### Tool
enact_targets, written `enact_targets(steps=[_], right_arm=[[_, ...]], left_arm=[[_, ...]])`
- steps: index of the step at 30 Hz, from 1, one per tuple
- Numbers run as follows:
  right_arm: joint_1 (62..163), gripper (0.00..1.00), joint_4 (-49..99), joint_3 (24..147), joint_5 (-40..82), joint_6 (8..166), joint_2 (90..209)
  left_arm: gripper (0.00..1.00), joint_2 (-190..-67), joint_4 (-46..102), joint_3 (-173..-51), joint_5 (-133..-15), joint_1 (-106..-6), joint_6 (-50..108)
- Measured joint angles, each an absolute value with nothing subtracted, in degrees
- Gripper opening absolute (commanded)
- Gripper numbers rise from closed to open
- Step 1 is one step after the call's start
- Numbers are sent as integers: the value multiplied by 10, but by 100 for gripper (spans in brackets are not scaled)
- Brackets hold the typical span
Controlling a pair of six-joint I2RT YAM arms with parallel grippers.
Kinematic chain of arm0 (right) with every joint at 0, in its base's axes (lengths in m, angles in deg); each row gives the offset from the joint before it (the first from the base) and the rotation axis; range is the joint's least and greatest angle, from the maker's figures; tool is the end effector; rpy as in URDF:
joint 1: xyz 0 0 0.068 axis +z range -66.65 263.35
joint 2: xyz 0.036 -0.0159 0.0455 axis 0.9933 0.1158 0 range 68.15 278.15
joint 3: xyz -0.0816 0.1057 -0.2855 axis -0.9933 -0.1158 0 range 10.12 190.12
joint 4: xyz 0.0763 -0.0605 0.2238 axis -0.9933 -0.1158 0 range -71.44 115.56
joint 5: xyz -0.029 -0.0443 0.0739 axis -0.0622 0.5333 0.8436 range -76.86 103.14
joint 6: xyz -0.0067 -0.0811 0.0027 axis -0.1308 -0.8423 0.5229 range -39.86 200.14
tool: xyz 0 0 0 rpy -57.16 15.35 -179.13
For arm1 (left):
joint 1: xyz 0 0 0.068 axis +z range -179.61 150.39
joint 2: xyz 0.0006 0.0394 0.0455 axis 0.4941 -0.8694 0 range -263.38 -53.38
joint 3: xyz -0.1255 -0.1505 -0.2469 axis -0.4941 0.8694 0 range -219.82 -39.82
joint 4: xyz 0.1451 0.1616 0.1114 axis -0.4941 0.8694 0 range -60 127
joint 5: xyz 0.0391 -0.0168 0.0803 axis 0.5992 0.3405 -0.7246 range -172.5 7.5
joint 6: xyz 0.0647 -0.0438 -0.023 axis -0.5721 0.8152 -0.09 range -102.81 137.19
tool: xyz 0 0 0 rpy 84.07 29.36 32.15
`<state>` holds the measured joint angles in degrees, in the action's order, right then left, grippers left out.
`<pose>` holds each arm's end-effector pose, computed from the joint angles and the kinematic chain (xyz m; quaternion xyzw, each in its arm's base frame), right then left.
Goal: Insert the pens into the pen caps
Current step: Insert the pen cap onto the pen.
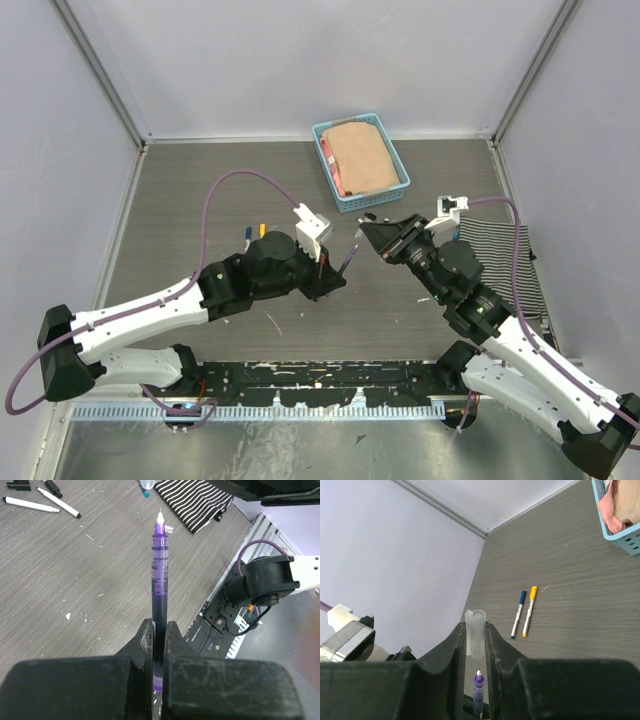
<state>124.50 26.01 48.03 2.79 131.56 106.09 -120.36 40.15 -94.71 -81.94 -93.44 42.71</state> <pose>0.1192 0.0873 0.3635 0.1266 0.6930 0.4669 0.5345 0.1173 -0.2403 0.3531 0.2749 0.7834 -0.3948 0.3936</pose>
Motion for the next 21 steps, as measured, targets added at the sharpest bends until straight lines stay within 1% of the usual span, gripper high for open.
enact_targets(steps=[21], right_arm=[[1245, 15, 253, 480, 43, 1313, 1061]], left_arm=[[0, -1204, 401, -952, -821, -935, 423]])
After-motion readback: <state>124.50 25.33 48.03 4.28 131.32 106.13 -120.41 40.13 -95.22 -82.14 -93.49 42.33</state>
